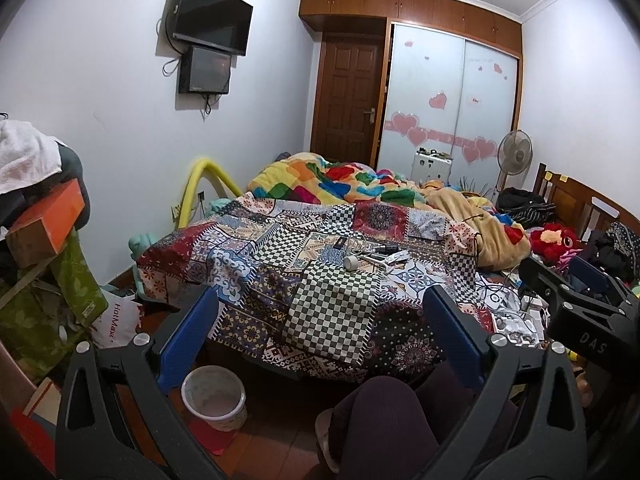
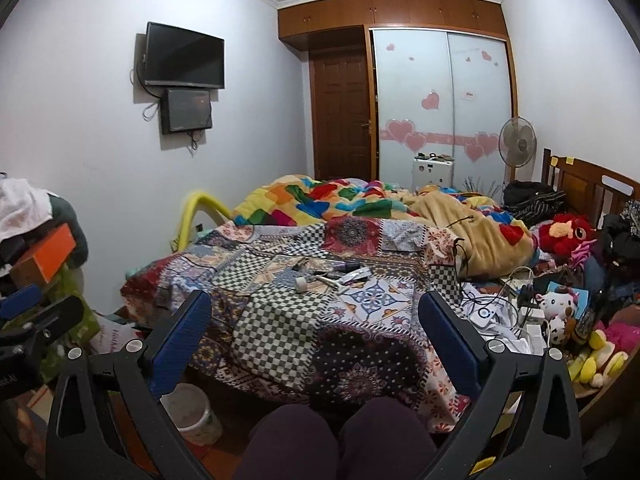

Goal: Collect trash
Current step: 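Grasp the white tape roll with the left gripper while the right gripper grasps the white stick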

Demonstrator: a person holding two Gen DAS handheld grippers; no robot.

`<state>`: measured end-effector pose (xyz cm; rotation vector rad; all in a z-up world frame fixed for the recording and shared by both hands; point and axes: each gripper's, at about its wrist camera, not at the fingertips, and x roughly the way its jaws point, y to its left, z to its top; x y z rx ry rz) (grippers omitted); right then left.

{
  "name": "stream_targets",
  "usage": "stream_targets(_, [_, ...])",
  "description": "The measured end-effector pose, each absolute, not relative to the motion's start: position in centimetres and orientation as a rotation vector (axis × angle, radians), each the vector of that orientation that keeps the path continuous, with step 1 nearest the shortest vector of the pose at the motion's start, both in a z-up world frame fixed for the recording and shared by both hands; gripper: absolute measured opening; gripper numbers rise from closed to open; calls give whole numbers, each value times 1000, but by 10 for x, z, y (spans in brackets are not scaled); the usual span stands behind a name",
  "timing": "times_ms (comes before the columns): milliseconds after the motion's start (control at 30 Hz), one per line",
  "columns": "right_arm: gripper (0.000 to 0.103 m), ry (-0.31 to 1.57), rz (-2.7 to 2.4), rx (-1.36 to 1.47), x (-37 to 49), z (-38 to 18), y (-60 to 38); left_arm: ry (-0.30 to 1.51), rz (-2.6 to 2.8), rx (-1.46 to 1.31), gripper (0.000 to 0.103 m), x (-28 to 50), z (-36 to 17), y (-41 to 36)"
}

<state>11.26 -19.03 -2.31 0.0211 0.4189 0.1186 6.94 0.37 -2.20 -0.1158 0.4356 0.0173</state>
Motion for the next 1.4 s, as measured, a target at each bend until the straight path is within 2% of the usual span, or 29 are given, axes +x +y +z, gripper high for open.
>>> stream_targets(400, [103,525,81,-6,203,-37,-205,530,18,-110,102,179,-33,6])
stream_targets(500, [103,556,67,-9,228,-43,-212,558,5,-101,97,213,-38,-1])
stream_targets(633, [103,607,54,-7,271,-55,-224,618,-30,-96,85,268,-53,-9])
stream_targets(733, [103,646,51,5,299,-67,-232,662,-53,-77,81,307,-70,-21])
stream_targets(967, [100,756,98,32,369,-107,-243,758,-75,-64,81,387,-112,-40])
stream_targets(1067, [94,820,140,51,401,-129,-245,796,-69,-75,81,420,-131,-45])
stream_targets(1233, [76,901,219,52,444,-161,-244,845,-56,-78,80,468,-167,-56])
stream_targets(1267, [73,916,242,45,452,-169,-242,853,-56,-77,77,475,-173,-59])
stream_targets(1400, [52,970,321,20,482,-194,-234,902,-67,-82,65,501,-201,-65])
